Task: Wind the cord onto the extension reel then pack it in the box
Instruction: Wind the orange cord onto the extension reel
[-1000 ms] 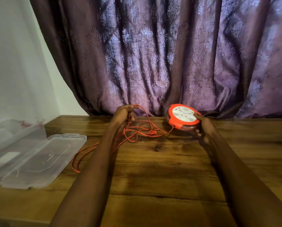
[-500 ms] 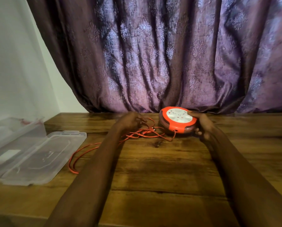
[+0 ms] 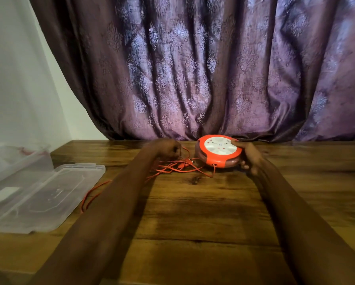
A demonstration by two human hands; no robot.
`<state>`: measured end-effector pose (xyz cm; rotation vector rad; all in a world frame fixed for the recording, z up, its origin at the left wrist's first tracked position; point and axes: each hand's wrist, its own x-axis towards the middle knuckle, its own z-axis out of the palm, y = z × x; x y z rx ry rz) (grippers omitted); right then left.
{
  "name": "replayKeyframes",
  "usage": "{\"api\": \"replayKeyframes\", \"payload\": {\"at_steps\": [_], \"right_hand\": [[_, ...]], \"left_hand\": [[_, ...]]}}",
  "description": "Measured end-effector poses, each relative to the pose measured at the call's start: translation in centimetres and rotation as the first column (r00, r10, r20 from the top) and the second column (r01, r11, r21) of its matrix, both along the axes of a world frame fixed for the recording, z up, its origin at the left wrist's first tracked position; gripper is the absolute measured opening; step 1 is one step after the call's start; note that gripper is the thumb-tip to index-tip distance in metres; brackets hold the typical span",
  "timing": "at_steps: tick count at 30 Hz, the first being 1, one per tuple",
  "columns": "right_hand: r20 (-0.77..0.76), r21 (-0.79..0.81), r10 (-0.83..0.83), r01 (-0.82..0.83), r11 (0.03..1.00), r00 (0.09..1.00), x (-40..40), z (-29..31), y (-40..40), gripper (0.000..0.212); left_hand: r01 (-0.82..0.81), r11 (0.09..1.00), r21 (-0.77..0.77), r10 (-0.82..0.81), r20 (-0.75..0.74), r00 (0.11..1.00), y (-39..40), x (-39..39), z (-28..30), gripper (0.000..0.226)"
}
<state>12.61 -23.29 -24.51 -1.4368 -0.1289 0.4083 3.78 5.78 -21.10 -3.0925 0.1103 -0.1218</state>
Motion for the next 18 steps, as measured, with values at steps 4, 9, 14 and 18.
{"api": "replayKeyframes", "payload": {"at_steps": [4, 9, 14, 18], "right_hand": [[0.026, 0.019, -0.023, 0.022, 1.0, 0.999, 0.0, -0.4, 0.5, 0.029], [0.032, 0.072, -0.123, 0.12, 0.99, 0.992, 0.1, -0.4, 1.0, 0.03], [0.033, 0.138, -0.193, 0.187, 0.973, 0.981, -0.6, -0.6, 2.6, 0.03], [0.071, 0.217, -0.302, 0.281, 0.935, 0.951, -0.9, -0.6, 4.4, 0.032]], "left_hand": [[-0.192, 0.981, 0.001, 0.189, 0.159, 0.969, 1.0, -0.5, 2.1, 0.02], [-0.244, 0.752, -0.613, 0.402, 0.134, 0.906, 1.5, -1.2, 5.1, 0.021], [-0.003, 0.301, -0.954, 0.341, 0.104, 0.934, 0.3, -3.9, 8.4, 0.018], [0.124, 0.099, -0.987, 0.281, 0.147, 0.948, 0.3, -6.1, 9.5, 0.016]]}}
